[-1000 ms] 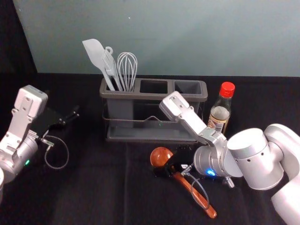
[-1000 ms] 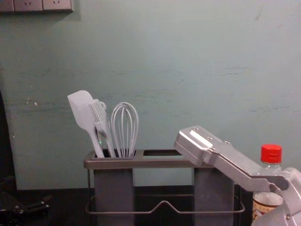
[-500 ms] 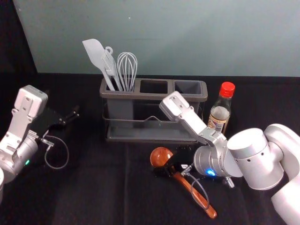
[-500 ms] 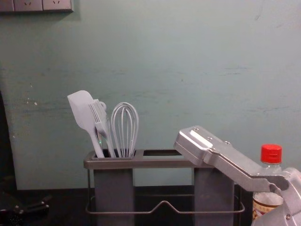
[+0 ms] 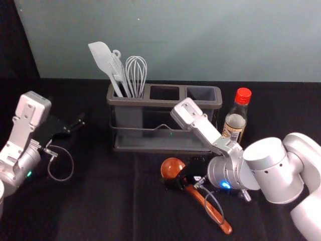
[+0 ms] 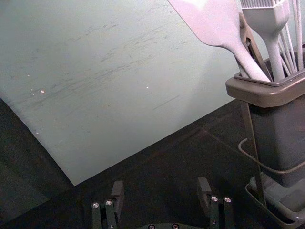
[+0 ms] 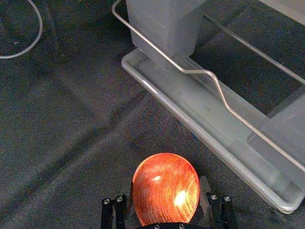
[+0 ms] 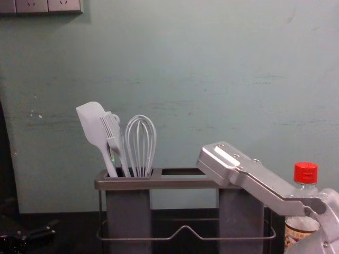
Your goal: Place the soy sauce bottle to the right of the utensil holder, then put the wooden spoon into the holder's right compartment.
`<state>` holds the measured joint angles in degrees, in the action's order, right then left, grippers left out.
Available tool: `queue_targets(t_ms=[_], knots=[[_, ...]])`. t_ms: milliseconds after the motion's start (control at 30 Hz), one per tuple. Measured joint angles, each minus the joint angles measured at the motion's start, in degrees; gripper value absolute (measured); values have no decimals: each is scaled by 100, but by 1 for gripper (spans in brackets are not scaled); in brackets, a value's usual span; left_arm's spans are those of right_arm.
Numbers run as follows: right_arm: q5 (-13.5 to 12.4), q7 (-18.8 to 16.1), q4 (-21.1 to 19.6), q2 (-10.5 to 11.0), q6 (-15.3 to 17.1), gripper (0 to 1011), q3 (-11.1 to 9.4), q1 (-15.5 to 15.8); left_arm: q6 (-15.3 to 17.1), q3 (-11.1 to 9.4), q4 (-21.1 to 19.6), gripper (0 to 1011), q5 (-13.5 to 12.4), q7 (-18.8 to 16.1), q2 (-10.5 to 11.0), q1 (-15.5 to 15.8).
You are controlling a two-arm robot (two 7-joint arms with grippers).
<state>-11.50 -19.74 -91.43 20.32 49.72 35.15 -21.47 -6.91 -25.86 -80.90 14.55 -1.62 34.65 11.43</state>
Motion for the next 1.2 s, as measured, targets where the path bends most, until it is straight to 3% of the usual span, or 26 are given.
queue_targets(t_ms=[367, 733, 1033, 1200], knots=[[22, -269, -422, 177, -278, 837, -232, 259, 0, 0, 0, 1005, 0, 0, 0, 0], [-177, -439, -1489, 499, -730, 837, -814, 804, 0, 0, 0, 1005, 0, 0, 0, 0], [-458, -210, -2186, 634, -1475, 837, -1444, 1285, 0, 0, 0, 1005, 0, 0, 0, 0], [-519, -30, -2394, 657, -1896, 837, -1677, 1451, 0, 0, 0, 1005, 0, 0, 0, 0]])
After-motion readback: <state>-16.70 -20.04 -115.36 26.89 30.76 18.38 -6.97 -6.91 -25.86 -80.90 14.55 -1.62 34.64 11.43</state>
